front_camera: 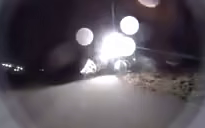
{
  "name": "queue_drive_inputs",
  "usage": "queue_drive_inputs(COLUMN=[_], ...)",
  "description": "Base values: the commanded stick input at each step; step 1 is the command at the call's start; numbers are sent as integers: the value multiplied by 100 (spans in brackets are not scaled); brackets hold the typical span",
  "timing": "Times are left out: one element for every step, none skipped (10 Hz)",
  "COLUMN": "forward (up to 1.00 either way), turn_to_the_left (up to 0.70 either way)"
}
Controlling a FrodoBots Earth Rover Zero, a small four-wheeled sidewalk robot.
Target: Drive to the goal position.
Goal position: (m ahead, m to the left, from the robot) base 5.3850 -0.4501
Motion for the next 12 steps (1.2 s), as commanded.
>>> queue_drive_inputs(forward=[100, 100, 100, 100, 100, 100, 100, 100, 100, 100, 100, 100], turn_to_the_left=[0, 0, 0, 0, 0, 0, 0, 0, 0, 0, 0, 0])
